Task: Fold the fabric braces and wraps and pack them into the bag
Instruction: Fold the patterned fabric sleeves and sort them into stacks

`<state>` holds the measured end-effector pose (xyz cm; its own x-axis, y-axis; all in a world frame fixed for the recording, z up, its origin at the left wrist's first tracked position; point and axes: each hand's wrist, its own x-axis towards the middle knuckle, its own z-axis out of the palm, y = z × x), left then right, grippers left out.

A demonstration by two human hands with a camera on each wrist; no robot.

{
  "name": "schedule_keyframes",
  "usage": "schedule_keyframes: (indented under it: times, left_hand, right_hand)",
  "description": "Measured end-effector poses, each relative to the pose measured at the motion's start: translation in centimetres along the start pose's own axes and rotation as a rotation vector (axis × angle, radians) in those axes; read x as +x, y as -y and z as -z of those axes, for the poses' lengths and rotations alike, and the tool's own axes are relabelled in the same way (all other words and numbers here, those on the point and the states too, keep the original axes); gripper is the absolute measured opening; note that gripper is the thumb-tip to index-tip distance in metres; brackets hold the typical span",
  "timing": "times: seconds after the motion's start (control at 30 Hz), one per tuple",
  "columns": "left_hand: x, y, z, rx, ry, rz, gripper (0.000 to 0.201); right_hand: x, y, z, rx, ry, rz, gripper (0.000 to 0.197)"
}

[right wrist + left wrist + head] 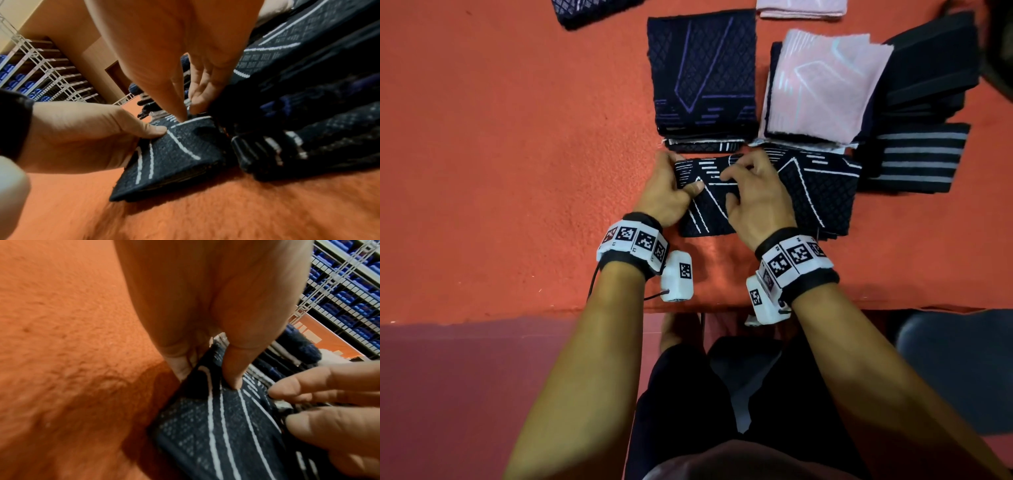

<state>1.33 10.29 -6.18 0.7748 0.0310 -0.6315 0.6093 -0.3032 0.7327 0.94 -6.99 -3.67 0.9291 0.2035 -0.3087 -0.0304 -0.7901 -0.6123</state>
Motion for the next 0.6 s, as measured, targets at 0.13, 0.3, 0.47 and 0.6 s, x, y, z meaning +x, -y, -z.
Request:
schedule_keyframes:
  times: [0.13,0.3,0.47,0.6]
  left_hand:
    - [0.8,-0.1,-0.3,0.014,0.02,0.037,0.038]
    - [1.3,-0.2,-0.9,0.026,-0.04,0.041,0.038]
    - [1.2,0.0,-0.8,0.109,-0.063,-0.012,0.04]
    - [1.4,-0.4,-0.6,0.168,-0.092,-0.014,0.042]
  right_hand:
    - [0.7,-0.4,0.7,0.076,-0.022,-0.031,0.026]
    - [1.4,-0.2,1.3,-0.035,0.131,-0.064,0.029]
    - [1.8,1.3,1.4,-0.158,0.315,-0.088,0.039]
    - [2.3,1.6,1.4,-0.234,0.336,-0.104,0.038]
